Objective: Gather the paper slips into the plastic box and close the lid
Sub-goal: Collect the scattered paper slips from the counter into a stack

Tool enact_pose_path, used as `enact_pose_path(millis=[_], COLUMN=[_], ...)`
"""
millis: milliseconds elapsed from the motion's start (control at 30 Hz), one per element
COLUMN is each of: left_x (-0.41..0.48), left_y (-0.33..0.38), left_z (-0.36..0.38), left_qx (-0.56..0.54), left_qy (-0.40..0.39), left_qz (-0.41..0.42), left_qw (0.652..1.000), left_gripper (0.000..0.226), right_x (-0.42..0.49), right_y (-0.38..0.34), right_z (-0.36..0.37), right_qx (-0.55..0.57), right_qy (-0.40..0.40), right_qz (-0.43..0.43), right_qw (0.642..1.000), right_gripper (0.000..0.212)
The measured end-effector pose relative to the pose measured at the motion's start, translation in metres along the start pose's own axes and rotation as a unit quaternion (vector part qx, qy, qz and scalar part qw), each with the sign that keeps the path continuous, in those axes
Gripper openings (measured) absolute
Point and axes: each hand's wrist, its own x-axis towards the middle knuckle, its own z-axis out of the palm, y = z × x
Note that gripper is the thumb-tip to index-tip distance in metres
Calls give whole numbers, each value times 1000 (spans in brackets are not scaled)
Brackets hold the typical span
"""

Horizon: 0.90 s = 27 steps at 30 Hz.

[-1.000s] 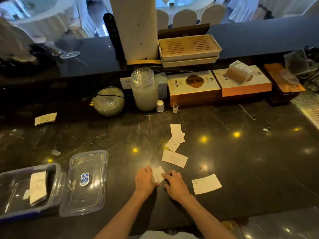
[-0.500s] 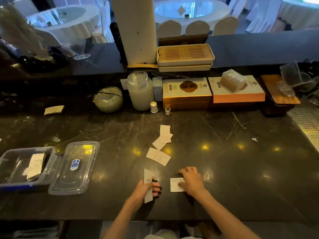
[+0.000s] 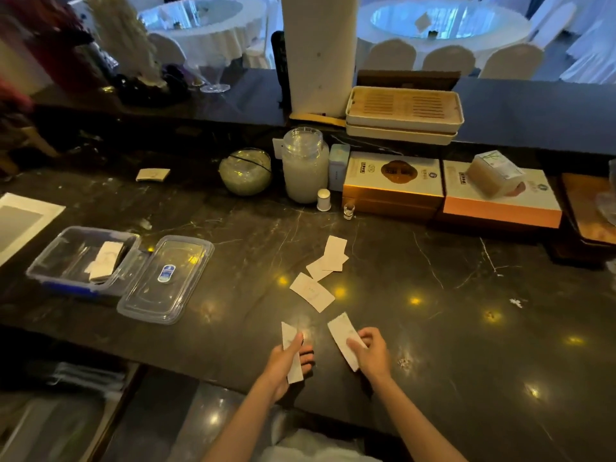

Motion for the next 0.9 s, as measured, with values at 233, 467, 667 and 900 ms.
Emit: enact_pose_path(millis=[233,467,667,900], left_x=[5,20,42,69], left_y=[12,67,124,164], left_z=[3,-35,-74,-89], left_qx=[-61,-93,-43,39], left_qy=[-17,4,-42,-156], left_qz=[23,32,-3,-17], left_qw=[998,995,998,987], left_gripper=[34,25,35,54], right_x=[-37,-7,52,62], right_y=[-42,-100,-111,-89], right_z=[58,79,76,96], right_qx=[85,-53,-280,-346], right_qy=[-157,-183,44,64], right_qz=[-12,-130,-73,-26], right_qw=[984,973,956,936], right_gripper=[24,17,32,43])
